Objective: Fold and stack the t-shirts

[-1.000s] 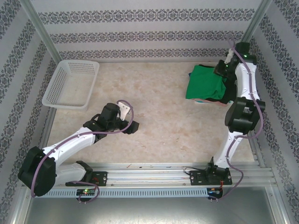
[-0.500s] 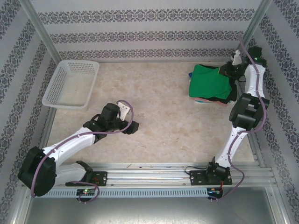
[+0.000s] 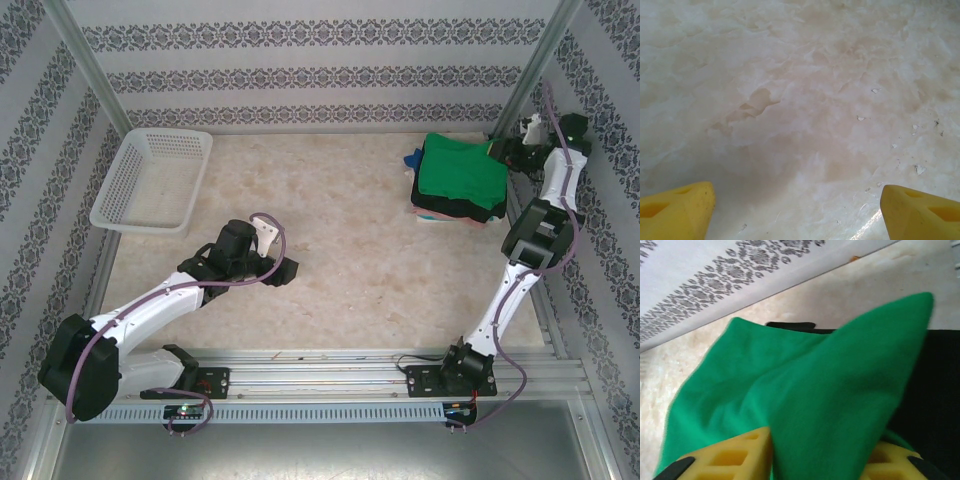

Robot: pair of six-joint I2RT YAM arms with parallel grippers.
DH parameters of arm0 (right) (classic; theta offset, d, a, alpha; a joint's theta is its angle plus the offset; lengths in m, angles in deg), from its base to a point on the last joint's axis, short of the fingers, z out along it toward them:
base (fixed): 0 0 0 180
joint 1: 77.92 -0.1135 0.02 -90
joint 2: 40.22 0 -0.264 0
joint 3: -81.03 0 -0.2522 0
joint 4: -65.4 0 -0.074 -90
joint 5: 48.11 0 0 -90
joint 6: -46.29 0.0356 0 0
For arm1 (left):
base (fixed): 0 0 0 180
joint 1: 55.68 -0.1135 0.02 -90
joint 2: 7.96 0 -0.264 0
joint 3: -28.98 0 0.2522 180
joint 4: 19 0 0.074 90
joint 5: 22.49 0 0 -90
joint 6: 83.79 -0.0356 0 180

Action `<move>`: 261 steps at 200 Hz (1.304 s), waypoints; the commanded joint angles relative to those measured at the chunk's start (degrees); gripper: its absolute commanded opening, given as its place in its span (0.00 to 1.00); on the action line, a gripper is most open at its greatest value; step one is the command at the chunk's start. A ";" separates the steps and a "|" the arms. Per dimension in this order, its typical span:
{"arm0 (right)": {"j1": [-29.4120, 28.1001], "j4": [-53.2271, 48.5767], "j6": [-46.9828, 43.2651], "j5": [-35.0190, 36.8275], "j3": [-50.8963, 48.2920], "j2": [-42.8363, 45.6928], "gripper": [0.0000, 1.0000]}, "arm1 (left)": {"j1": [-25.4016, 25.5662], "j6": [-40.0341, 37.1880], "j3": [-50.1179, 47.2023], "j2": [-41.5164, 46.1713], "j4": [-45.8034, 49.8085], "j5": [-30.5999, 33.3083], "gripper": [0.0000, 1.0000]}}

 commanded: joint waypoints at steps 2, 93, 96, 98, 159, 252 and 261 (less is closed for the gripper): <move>0.56 -7.86 -3.74 -0.64 4.21 -0.82 0.41 | -0.99 -0.18 0.08 1.04 0.70 -0.37 0.86; -4.23 7.02 4.73 27.76 -20.76 20.32 0.76 | -1.39 -1.14 0.54 -0.39 -0.50 -1.80 0.86; -4.42 7.16 4.93 29.05 -21.22 20.74 0.76 | -1.41 -1.12 0.55 -0.42 -0.48 -1.88 0.86; -4.59 7.29 5.20 30.05 -21.56 20.95 0.77 | -1.40 -1.14 0.61 -0.46 -0.57 -1.95 0.86; -13.43 14.70 6.57 49.56 -34.44 33.76 0.79 | -1.69 -2.01 0.63 -0.24 -1.49 -3.64 0.87; -22.56 9.73 16.48 43.64 -23.46 15.80 0.84 | -1.96 -0.89 -1.42 -0.61 -5.07 -5.49 0.88; -22.96 7.94 15.92 44.66 -23.82 15.25 0.85 | -2.00 -0.89 -1.78 -0.80 -5.69 -5.53 0.88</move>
